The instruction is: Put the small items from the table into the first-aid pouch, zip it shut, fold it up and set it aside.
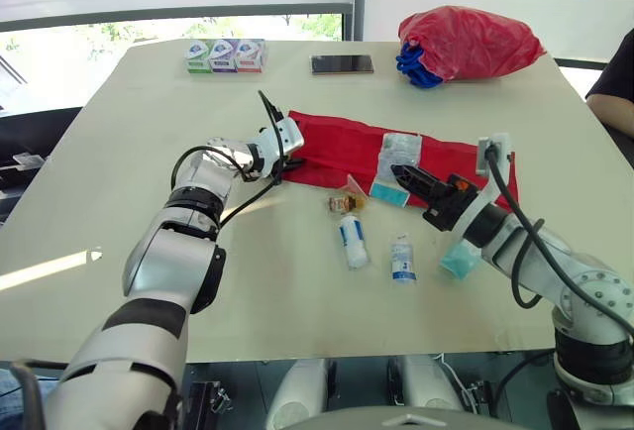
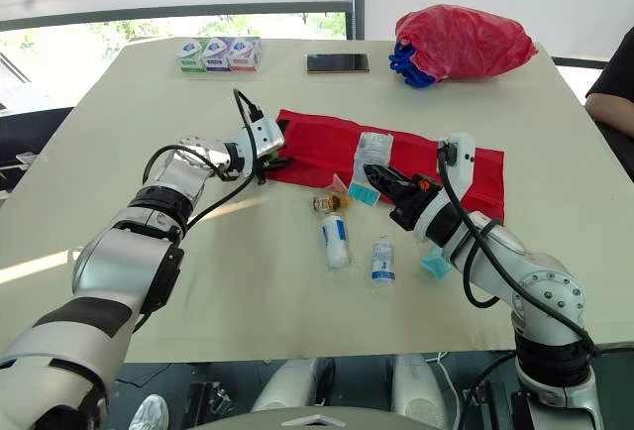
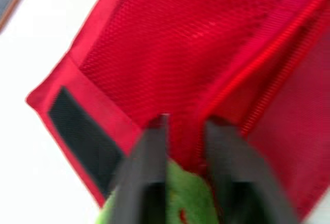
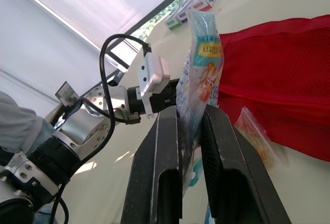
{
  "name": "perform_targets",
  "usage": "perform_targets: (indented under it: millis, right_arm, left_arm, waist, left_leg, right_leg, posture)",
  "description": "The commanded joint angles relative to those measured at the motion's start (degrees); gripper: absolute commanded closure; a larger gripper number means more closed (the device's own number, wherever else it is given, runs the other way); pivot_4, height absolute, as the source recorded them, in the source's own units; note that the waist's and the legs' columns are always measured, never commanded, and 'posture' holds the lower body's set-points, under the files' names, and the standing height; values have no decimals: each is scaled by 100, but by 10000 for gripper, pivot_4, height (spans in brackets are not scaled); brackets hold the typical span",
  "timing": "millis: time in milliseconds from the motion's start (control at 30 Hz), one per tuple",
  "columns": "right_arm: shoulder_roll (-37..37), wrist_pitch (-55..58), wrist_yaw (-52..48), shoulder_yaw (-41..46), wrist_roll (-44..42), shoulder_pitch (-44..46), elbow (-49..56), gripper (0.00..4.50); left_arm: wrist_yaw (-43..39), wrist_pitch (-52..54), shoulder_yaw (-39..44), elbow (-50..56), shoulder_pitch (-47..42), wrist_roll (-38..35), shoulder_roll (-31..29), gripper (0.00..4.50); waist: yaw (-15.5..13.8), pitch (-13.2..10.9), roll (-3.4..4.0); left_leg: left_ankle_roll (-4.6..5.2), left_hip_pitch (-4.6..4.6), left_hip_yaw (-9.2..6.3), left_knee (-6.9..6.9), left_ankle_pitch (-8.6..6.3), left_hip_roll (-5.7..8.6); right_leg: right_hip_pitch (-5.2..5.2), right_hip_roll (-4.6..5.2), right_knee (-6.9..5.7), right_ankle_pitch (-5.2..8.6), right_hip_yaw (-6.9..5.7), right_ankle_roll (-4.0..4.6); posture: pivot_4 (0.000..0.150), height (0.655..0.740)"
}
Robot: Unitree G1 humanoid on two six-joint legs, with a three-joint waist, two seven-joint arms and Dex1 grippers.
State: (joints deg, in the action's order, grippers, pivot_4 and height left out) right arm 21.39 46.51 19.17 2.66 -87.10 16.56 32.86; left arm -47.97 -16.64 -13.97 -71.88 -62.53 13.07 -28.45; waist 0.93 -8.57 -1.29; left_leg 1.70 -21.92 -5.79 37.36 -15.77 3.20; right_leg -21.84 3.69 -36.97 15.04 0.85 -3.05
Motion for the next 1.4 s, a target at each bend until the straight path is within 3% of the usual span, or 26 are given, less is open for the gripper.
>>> perform_targets:
  millis: [33,267,367,567,933,1033,1400]
  right_arm:
    - [-13,-134,-4,-38,-45,63,146,44739]
    - [-272,-70,-51,-357,-161,64,-301,44739]
    - [-583,-19,-114,-563,-175,327,-783,44739]
    - [-1129,158,-315,-764,-78,871,-1676,44739]
    - [-1722,675,-841,-947,832,1087,-3165,44739]
    - [-1868,668,-864,-787,1037,1205,-3399,44739]
    - [-2674,473,-874,2,1440,1385,-4046,44739]
  left_arm:
    - [-474,-176,77,-17,-168,-19,-90,43941]
    - [-1995,230,278,317,-230,-380,39,43941]
    - [-2624,598,347,902,-27,-615,59,43941]
    - [-3119,1536,369,2298,600,-920,-138,43941]
    - [-2490,2833,802,3248,995,-1470,-129,43941]
    - [-2711,3212,812,3782,1283,-1699,-245,43941]
    - [-2315,4043,913,4965,2006,-2122,-298,43941]
  waist:
    - [0,0,0]
    - [-5,1,-3]
    - [4,0,-4]
    - [104,-1,-3]
    - [145,0,-3]
    - [151,0,-1]
    - [143,2,-1]
  left_leg:
    - [0,0,0,0,0,0]
    - [0,-1,0,1,0,0]
    - [1,-1,0,5,0,1]
    - [-1,2,0,5,1,-5]
    - [-21,-1,-1,5,13,-3]
    - [-24,1,2,4,15,-4]
    - [-28,0,13,2,16,-5]
  right_leg:
    - [0,0,0,0,0,0]
    - [0,-1,0,0,-1,0]
    - [1,-1,-2,0,-1,0]
    - [-1,-5,-6,0,3,1]
    - [-15,-3,-10,0,6,1]
    - [-17,-4,-13,0,10,1]
    - [-31,0,-26,-1,25,2]
  posture:
    - [1500,7400]
    - [1500,7400]
    - [1500,7400]
    - [1500,7400]
    - [1500,7400]
    - [1500,7400]
    - [1500,7400]
